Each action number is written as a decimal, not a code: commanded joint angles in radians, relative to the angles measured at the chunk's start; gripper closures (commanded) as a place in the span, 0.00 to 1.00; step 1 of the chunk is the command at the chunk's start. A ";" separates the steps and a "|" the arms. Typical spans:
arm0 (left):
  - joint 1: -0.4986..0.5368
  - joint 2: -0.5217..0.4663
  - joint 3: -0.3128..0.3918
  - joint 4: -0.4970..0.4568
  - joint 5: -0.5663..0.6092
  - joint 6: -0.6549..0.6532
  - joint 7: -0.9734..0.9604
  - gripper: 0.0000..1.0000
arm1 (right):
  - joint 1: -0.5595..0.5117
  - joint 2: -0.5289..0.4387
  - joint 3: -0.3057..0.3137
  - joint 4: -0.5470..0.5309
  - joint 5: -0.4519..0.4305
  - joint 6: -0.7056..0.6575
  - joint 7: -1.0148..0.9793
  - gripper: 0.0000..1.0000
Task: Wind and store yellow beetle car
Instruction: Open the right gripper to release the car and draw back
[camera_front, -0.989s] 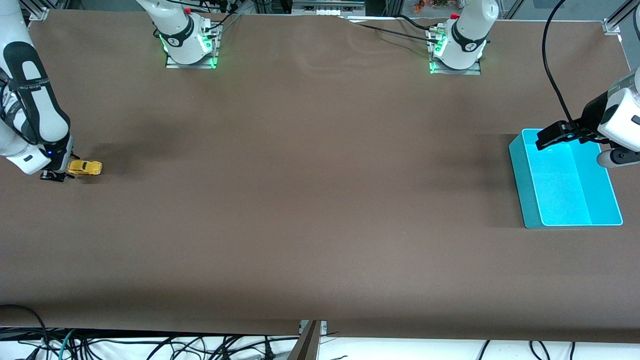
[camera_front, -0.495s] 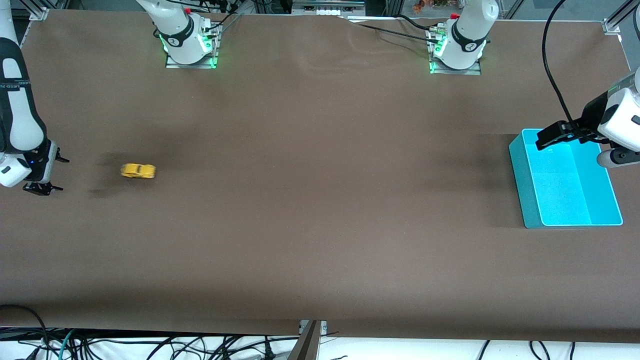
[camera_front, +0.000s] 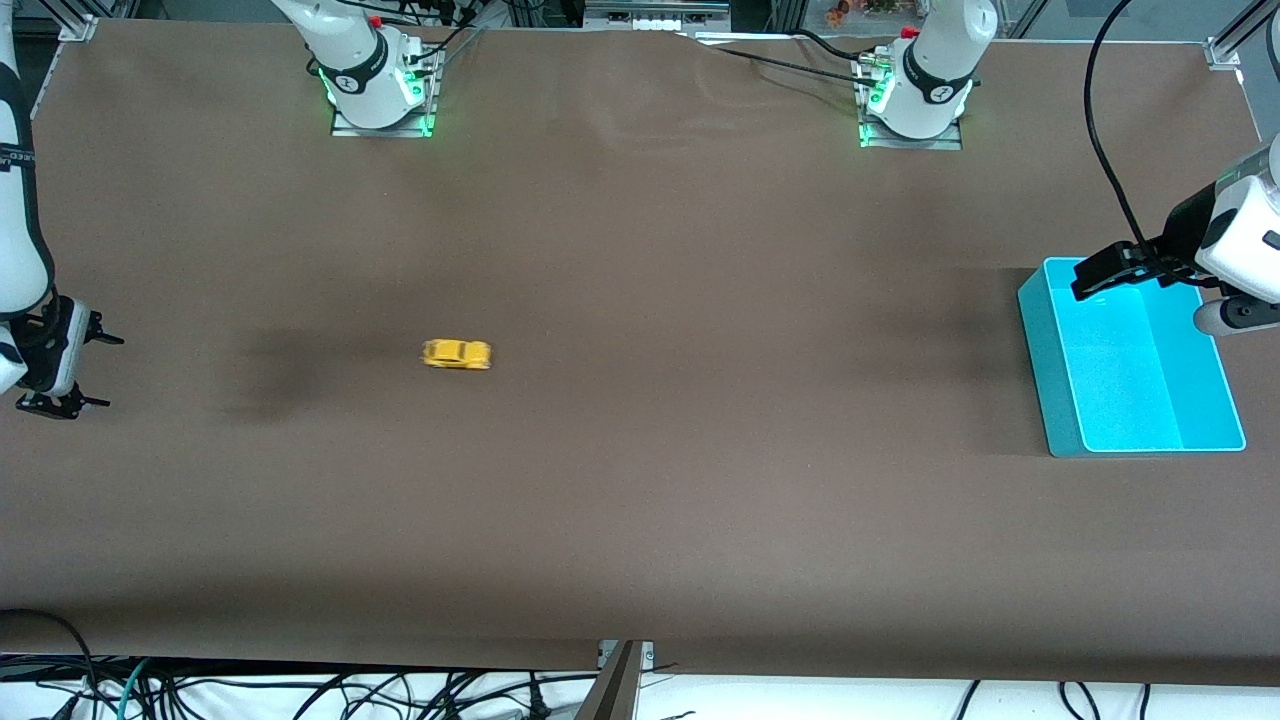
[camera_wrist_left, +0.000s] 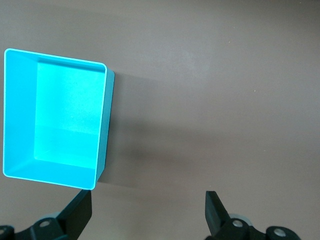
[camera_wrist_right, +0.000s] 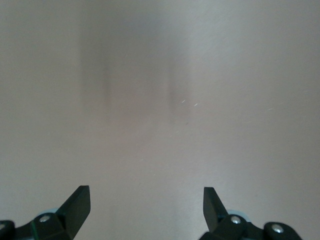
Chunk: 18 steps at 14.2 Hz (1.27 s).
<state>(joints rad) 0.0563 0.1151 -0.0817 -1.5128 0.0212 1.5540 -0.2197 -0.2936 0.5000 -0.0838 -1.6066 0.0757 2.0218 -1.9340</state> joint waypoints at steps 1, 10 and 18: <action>0.010 -0.011 -0.006 -0.009 -0.020 0.012 0.010 0.00 | 0.039 -0.024 -0.001 0.065 -0.002 -0.101 0.133 0.00; 0.010 -0.009 -0.006 -0.007 -0.018 0.012 0.010 0.00 | 0.249 -0.063 -0.004 0.250 -0.008 -0.400 0.850 0.00; 0.007 -0.002 -0.006 -0.003 -0.018 0.014 0.010 0.00 | 0.398 -0.125 0.002 0.347 -0.054 -0.564 1.458 0.00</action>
<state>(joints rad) 0.0563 0.1160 -0.0819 -1.5129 0.0212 1.5560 -0.2197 0.0814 0.4082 -0.0778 -1.2743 0.0509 1.4944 -0.6145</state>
